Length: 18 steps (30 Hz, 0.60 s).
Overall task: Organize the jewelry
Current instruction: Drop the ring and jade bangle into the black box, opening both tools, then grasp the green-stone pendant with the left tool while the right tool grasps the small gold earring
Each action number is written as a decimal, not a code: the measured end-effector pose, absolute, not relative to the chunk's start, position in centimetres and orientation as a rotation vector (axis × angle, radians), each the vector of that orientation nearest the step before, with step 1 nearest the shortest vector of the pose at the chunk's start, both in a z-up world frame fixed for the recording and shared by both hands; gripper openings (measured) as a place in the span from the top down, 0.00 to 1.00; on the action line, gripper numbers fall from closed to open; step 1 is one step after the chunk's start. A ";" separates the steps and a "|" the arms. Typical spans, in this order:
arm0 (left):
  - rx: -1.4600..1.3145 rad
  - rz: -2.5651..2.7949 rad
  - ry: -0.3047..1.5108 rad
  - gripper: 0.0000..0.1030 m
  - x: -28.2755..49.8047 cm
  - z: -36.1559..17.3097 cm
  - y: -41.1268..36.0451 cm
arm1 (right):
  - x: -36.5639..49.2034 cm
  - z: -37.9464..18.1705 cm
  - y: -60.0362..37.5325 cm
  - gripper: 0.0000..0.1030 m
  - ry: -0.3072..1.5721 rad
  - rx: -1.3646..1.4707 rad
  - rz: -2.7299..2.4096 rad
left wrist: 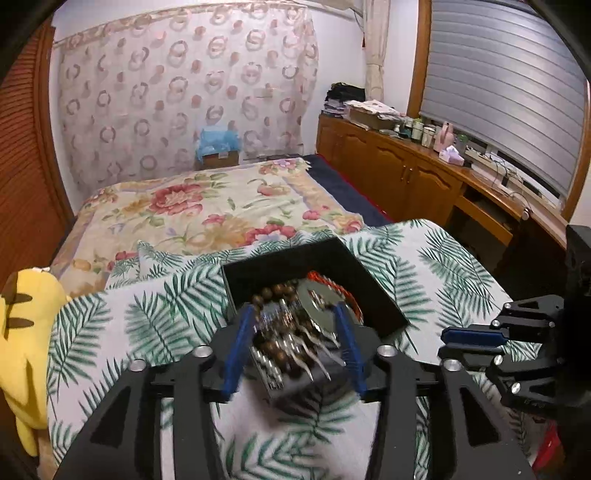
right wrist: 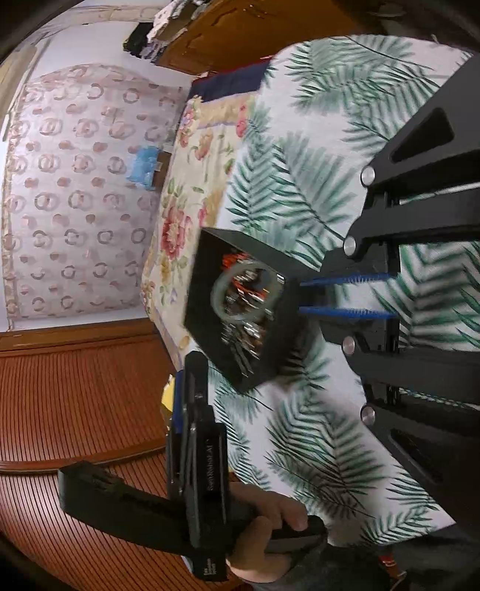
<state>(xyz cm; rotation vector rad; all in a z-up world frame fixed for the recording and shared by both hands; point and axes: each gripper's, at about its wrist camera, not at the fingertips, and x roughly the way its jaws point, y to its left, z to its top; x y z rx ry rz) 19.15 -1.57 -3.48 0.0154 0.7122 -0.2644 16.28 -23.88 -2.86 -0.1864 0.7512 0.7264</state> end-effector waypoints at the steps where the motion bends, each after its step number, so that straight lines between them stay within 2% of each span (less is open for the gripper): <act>1: 0.013 -0.261 0.712 0.45 18.5 -3.7 -1.5 | 15.8 -3.1 -24.0 0.75 0.759 -0.184 0.733; 5: -0.014 -0.257 0.731 0.31 16.0 -4.8 -1.0 | 13.5 -4.8 -23.2 0.75 0.808 -0.202 0.774; 7: -0.019 -0.251 0.740 0.28 15.0 -5.3 -0.7 | 12.6 -5.3 -22.6 0.75 0.822 -0.211 0.793; 12: -0.028 -0.211 0.760 0.13 13.7 -6.4 0.3 | 10.7 -6.4 -21.2 0.75 0.859 -0.236 0.848; 18: -0.040 -0.190 0.791 0.12 12.7 -7.7 1.4 | 9.5 -7.0 -19.9 0.75 0.890 -0.272 0.893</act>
